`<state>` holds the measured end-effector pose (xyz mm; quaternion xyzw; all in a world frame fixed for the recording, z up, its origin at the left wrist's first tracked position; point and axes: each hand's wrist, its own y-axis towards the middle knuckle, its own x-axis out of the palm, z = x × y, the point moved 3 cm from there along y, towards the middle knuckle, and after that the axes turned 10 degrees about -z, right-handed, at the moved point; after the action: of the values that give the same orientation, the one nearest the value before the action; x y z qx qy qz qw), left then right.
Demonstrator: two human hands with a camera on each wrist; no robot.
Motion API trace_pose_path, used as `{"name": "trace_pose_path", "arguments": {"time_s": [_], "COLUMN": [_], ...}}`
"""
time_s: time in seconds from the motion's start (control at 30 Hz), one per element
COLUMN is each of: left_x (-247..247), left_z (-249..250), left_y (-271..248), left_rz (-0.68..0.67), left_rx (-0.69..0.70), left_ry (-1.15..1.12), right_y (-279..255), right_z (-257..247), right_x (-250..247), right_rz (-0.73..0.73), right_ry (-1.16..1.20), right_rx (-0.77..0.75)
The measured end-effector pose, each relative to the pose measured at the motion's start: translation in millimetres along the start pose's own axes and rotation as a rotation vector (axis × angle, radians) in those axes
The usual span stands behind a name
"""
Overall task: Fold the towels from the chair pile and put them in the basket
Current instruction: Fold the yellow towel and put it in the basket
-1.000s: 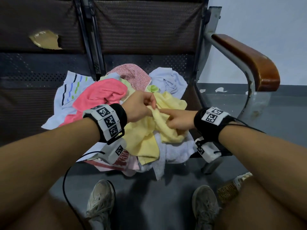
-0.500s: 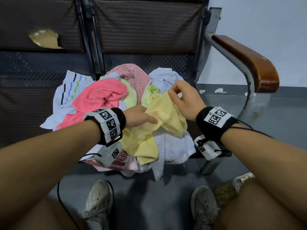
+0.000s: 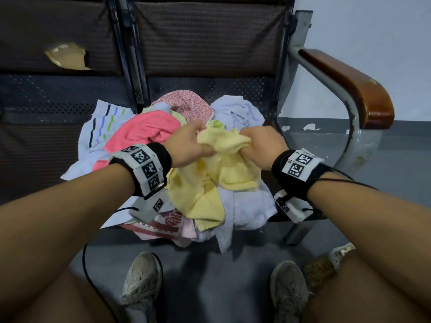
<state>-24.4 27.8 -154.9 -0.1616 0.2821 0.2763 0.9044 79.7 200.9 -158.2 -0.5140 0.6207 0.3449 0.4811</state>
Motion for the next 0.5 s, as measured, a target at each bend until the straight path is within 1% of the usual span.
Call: {"name": "trace_pose_path", "arguments": {"time_s": [0.03,0.07,0.1,0.13,0.17,0.2,0.3,0.33,0.37,0.43,0.5], "left_x": [3.5,7.5,11.0,13.6,13.1,10.1,-3.5,-7.1,-10.3,-17.7,-26.1], "left_z": [-1.7,-1.0,0.8,2.5,4.2,7.1,7.4,5.9,3.9,-4.0,-12.6], "left_y": [0.3,-0.2,-0.6,1.3,4.2,5.1,8.6,8.9,8.5,7.5,5.2], "left_rz": [-0.032,-0.07,-0.098,-0.101,-0.07,-0.016,0.165,0.21,0.259,0.362,0.453], "left_rx": [-0.002,-0.009,-0.01,0.006,0.036,0.066,0.094,0.093,0.08,0.03,-0.071], "left_ry": [0.034,0.008,-0.034,-0.055,-0.034,-0.011,-0.018,-0.016,-0.006,0.029,0.114], "right_y": [1.0,1.4,1.5,1.7,2.6,3.9,7.8,7.7,7.4,7.4,6.5], "right_z": [-0.4,-2.3,-4.6,-6.3,-6.4,-3.7,21.0,28.1,33.1,34.9,28.4], "right_x": [-6.4,-11.6,-14.5,-14.5,-12.1,-8.3,6.2,9.7,11.4,9.5,0.9], "right_rz": [0.097,0.162,0.185,0.175,0.141,0.074,-0.201,-0.25,-0.267,-0.229,-0.093], "right_ry": [0.059,0.116,0.163,0.188,0.173,0.116,-0.086,-0.104,-0.099,-0.093,-0.132], "right_rx": [-0.013,-0.046,-0.094,-0.129,-0.141,-0.111,0.077,0.108,0.126,0.127,0.098]}}
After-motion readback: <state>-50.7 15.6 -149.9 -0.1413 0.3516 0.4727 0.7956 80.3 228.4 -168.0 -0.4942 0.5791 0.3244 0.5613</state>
